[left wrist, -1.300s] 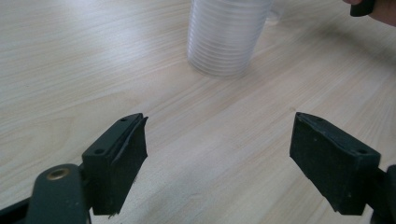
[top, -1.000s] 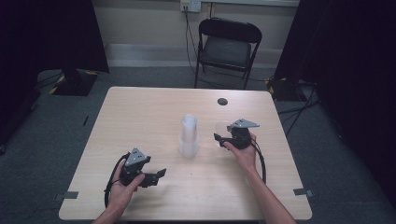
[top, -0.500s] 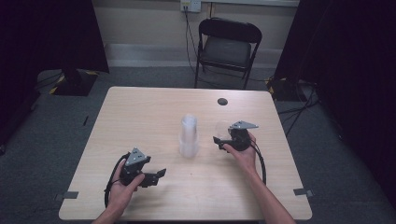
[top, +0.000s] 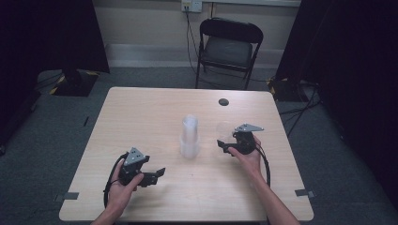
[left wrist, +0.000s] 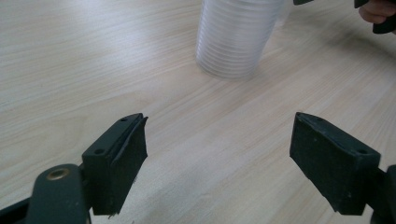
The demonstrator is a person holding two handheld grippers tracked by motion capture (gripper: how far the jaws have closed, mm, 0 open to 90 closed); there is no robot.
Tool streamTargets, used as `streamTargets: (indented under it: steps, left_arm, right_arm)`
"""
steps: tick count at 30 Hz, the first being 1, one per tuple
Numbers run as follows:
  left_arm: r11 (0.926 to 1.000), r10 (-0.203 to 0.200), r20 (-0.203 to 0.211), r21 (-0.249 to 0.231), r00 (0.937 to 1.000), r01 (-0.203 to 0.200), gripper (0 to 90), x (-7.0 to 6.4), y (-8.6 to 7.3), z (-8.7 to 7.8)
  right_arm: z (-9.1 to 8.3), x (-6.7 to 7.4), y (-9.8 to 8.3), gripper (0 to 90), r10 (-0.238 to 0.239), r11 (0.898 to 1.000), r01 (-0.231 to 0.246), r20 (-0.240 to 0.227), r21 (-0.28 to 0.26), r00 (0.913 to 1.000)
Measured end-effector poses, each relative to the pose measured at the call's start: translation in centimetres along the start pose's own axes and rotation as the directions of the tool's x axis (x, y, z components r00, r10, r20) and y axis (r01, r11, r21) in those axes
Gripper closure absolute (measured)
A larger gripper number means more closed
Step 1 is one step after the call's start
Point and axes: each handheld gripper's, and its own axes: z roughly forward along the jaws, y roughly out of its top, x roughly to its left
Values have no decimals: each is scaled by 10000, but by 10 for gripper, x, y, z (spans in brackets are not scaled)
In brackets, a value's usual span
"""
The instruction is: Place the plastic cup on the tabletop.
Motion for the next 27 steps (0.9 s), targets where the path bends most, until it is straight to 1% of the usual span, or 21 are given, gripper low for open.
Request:
streamTargets:
  steps: [3, 6, 8, 9, 12, 13, 15, 16, 18, 20, 21, 22, 24, 27]
  left_arm:
    - [10000, -21, -5, 9, 10000, 21, 186, 0, 0, 0]
    - [9999, 132, -149, 38, 9998, -131, 186, 0, 0, 0]
    - [10000, 5, -49, 21, 10000, -5, 185, 2, 0, 0]
    - [10000, -65, -81, 14, 9999, 65, 185, 2, 0, 0]
    - [9999, -113, -167, 10, 9998, 113, 184, 4, 0, -1]
    - [9999, -119, -219, -2, 9997, 119, 184, 4, 0, -1]
    - [9999, -156, -251, -42, 9996, 155, 184, 6, 0, -2]
    - [9998, -172, -277, -45, 9995, 171, 184, 7, 0, -2]
    - [9998, -191, -313, -23, 9993, 191, 184, 8, 0, -2]
    - [9998, -172, -314, -67, 9994, 170, 184, 8, 0, -2]
    - [9999, -103, -351, -58, 9993, 101, 184, 9, 0, -3]
    - [9999, -109, -360, -47, 9993, 107, 184, 9, 0, -3]
    - [9999, -100, -331, -41, 9994, 98, 183, 9, 0, -3]
    - [9995, -323, -329, 58, 9989, 325, 173, 9, 0, -4]
  right_arm:
    - [-6, 1, -1, 168, -8, 10000, 8, 14, -64, 10000]
    - [-13, 1, -2, 168, 25, 9999, -25, 28, -151, 10000]
    - [-18, 0, -3, 168, 123, 9997, -123, 1, -212, 9999]
    - [-21, 0, -2, 167, 138, 9996, -137, 22, -243, 9999]
    - [-31, -2, -1, 167, 241, 9992, -242, -27, -316, 9997]
    - [-35, -2, -1, 167, 243, 9990, -242, 4, -382, 9997]
    - [-43, -3, -2, 168, 404, 9977, -405, -31, -535, 9992]
    - [-46, -4, -3, 168, 394, 9977, -392, 22, -554, 9992]
    - [-51, -3, -6, 169, 391, 9981, -388, 42, -486, 9992]
    - [-54, -2, -8, 178, 481, 9986, -479, 114, -202, 9988]
    - [-56, -2, -10, 177, 496, 9987, -496, 37, -132, 9988]
    - [-59, -1, -11, 175, 502, 9987, -502, -29, -124, 9987]
    - [-64, 1, -12, 175, 476, 9988, -477, -12, -116, 9989]
    - [-72, 6, -15, 175, 390, 9992, -390, -24, -28, 9992]
